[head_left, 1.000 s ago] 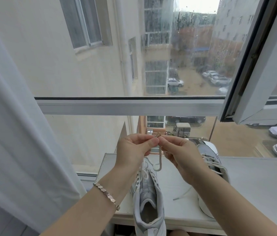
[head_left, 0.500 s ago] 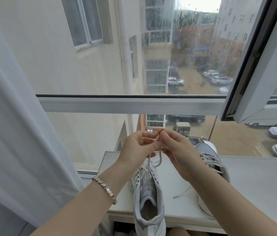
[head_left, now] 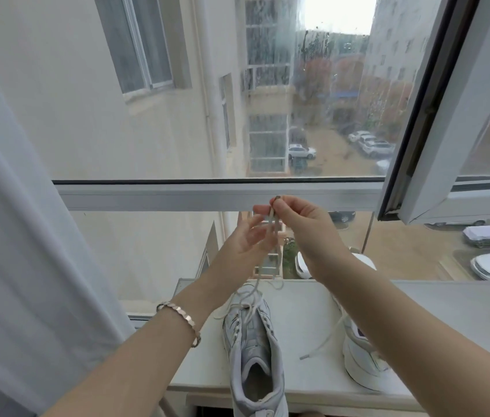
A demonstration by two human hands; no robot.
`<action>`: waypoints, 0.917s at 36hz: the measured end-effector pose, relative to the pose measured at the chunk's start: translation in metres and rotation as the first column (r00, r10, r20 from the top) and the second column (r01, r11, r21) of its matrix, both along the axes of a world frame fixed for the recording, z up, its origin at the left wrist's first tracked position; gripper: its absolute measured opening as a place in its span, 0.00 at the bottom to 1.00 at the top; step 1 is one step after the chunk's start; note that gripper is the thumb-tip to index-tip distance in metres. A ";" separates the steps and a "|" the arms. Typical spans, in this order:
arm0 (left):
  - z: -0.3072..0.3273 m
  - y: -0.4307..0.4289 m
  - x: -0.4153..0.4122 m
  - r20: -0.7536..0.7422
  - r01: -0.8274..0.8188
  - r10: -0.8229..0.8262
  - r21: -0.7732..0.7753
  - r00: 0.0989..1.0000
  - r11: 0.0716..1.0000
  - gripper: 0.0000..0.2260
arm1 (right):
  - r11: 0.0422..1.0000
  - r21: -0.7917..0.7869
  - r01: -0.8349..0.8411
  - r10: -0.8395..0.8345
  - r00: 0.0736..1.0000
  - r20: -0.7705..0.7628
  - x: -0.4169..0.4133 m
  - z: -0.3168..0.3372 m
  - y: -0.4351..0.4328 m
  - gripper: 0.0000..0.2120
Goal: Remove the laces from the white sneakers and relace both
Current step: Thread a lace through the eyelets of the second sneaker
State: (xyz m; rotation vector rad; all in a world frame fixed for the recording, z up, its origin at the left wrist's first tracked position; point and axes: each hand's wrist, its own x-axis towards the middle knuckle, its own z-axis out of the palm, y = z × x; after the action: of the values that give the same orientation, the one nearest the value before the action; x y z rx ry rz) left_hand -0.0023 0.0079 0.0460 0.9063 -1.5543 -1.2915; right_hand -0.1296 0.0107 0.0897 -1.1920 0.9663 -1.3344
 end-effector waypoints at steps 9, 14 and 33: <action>0.001 0.000 -0.003 -0.018 -0.049 0.049 0.028 0.999 0.998 0.15 | 0.997 0.035 0.067 -0.073 0.976 0.206 -0.014 0.013 -0.013 0.09; -0.028 0.004 0.026 0.317 -0.030 0.035 -0.020 0.948 0.999 0.15 | 0.970 0.149 0.194 -0.227 0.940 0.255 -0.032 0.001 -0.017 0.08; -0.049 -0.009 0.019 0.296 -0.313 0.265 0.128 0.918 0.941 0.15 | 0.809 0.538 0.238 -0.073 0.948 -0.310 -0.007 -0.107 0.001 0.16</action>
State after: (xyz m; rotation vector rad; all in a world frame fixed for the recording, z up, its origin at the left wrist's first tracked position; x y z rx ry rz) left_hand 0.0172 -0.0009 -0.0030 1.4231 -1.4570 -1.1319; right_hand -0.1364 0.0114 -0.0174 -0.8464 1.5688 -0.9004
